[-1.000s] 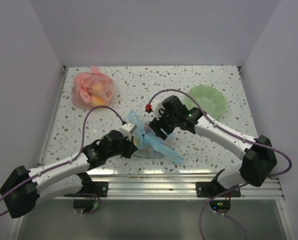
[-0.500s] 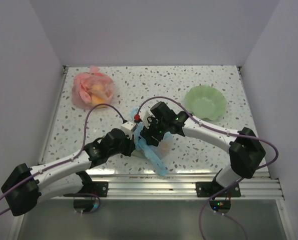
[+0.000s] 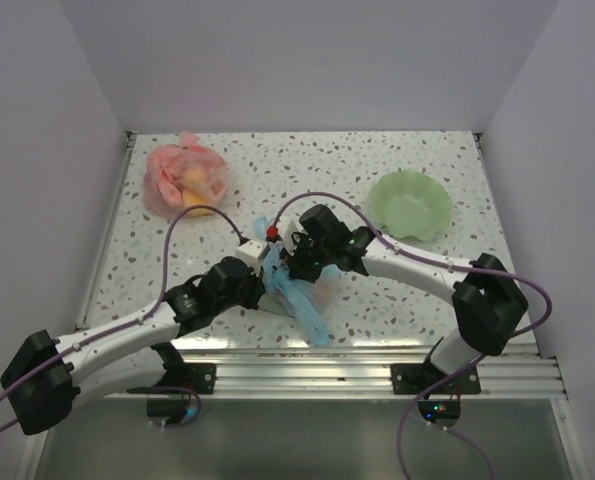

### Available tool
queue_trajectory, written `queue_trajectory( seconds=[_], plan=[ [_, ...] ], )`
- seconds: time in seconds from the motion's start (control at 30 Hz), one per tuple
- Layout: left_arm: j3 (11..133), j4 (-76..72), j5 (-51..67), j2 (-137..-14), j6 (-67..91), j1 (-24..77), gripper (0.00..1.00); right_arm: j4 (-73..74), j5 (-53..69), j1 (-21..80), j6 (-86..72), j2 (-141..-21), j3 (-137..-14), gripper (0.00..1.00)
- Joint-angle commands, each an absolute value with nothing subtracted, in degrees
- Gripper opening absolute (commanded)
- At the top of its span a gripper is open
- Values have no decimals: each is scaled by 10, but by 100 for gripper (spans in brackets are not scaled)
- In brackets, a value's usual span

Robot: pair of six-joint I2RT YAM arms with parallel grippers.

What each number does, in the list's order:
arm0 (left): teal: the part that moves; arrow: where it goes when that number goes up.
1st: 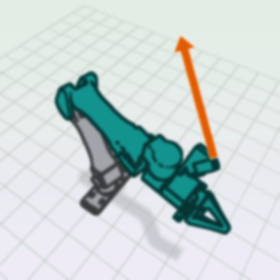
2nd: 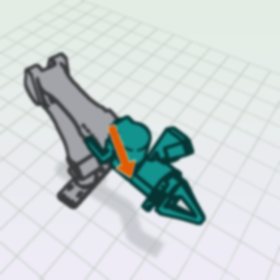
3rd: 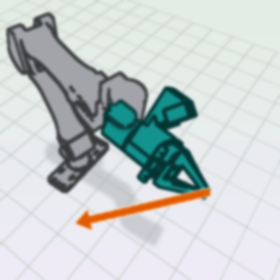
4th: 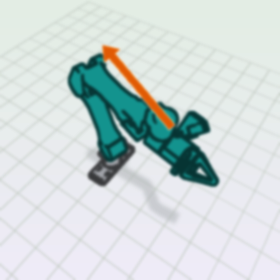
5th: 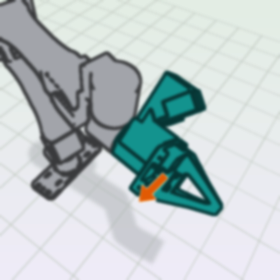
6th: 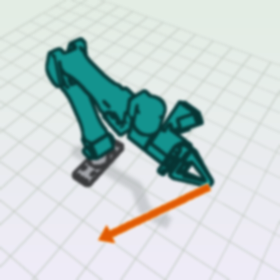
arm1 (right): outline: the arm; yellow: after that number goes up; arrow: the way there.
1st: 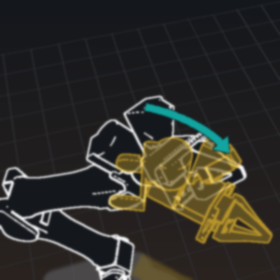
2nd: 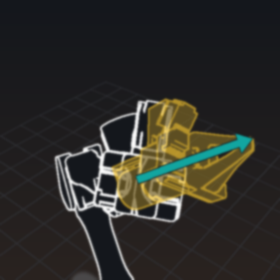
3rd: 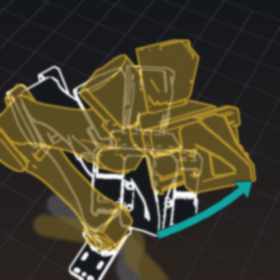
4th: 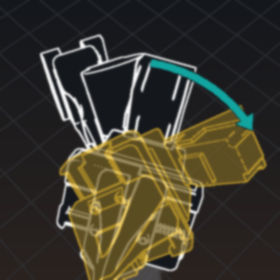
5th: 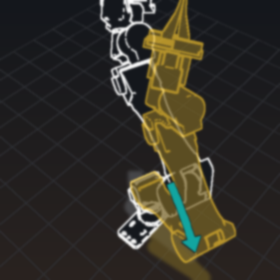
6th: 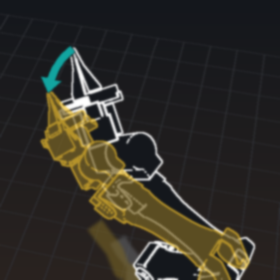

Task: Untie the knot of the plastic bag and take out the fruit

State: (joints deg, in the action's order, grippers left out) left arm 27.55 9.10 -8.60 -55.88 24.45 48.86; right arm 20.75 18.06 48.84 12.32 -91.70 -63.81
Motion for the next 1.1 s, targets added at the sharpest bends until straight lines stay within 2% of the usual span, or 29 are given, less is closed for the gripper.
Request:
queue_trajectory(
  seconds=[0.0, 0.33, 0.53, 0.73, 0.8, 0.83, 0.87, 0.9, 0.97, 1.03, 1.07],
  plan=[
    [296, 91, -134, -533, 254, 479, 0, 166, 147, 487, 98, -890, -614, 0],
    [279, 149, -202, -481, 291, 418, 0, 127, 2, 376, -79, -802, -511, 0],
    [282, 187, -242, -489, 343, 367, 0, 139, -82, 357, -186, -722, -462, 0],
    [307, 155, -209, -518, 321, 366, 1, 139, -17, 358, -165, -672, -456, 0],
    [320, 142, -188, -513, 294, 366, 16, 150, -3, 364, -149, -668, -464, 0],
    [327, 137, -164, -511, 284, 366, 34, 156, 11, 374, -133, -666, -470, 0],
    [334, 134, -154, -509, 270, 366, 42, 160, 16, 379, -123, -665, -473, 0],
    [351, 134, -145, -506, 265, 366, 60, 163, 23, 388, -110, -664, -478, 0],
    [373, 151, -121, -507, 262, 366, 73, 165, 26, 395, -99, -664, -482, 0],
    [403, 163, -87, -514, 261, 367, 81, 168, 31, 405, -85, -667, -486, 0],
    [410, 162, -74, -520, 259, 368, 82, 168, 32, 409, -82, -668, -487, 0]
  ],
)
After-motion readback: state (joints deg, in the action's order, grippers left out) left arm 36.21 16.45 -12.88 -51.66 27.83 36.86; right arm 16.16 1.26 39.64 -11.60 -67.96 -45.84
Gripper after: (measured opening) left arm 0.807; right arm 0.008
